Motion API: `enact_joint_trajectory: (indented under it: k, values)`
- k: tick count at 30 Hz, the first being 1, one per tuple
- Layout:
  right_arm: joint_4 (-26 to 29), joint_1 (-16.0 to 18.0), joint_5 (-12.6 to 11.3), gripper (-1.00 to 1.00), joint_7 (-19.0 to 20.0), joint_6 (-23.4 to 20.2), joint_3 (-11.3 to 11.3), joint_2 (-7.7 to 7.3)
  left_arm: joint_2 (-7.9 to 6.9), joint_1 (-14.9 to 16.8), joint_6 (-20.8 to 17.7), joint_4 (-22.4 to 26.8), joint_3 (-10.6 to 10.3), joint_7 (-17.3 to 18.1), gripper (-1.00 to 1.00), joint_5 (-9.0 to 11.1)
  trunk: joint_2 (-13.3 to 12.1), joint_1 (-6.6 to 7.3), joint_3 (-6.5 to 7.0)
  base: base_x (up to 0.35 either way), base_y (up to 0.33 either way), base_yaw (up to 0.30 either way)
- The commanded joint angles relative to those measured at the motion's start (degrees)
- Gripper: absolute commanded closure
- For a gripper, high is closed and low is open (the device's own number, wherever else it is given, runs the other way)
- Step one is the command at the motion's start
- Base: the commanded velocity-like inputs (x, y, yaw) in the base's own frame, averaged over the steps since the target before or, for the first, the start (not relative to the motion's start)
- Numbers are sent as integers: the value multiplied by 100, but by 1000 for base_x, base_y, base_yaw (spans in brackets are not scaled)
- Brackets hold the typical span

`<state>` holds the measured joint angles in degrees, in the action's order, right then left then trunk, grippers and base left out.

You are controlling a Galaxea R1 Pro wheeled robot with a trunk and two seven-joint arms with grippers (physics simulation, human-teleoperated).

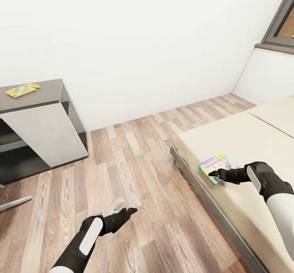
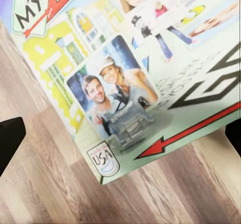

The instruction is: Put all the toys in the child's room - the three board games (two on the bed and one on the table), the two jigsaw puzzles on the table, and the tennis ball on the table - inside the toy box on the table in the child's room.

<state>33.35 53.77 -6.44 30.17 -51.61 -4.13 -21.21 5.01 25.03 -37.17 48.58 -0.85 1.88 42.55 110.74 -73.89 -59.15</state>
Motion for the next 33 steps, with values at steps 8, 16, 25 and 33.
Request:
enact_joint_trajectory:
  k: [8, 16, 25, 33]
  values:
    - [5, 2, -48, -100, -37, -43, -14, -59, 6, 2, -23, 3, 5, 15, -100, -10, 2, 1, -4, 0, 0, 6]
    - [5, 2, -63, -100, -38, -43, -34, -437, 3, 2, -26, 3, 8, 21, -100, -5, 2, 1, -4, 0, 0, 1]
    - [5, 4, -69, -100, -40, -43, -207, -706, 1, 2, -27, 3, 9, 23, -100, -2, 2, 1, -4, 0, 0, 0]
    - [5, 8, -74, -100, -33, -41, -346, -808, 0, 2, -25, 3, 13, 25, -100, -3, 2, 1, -4, 0, 0, 0]
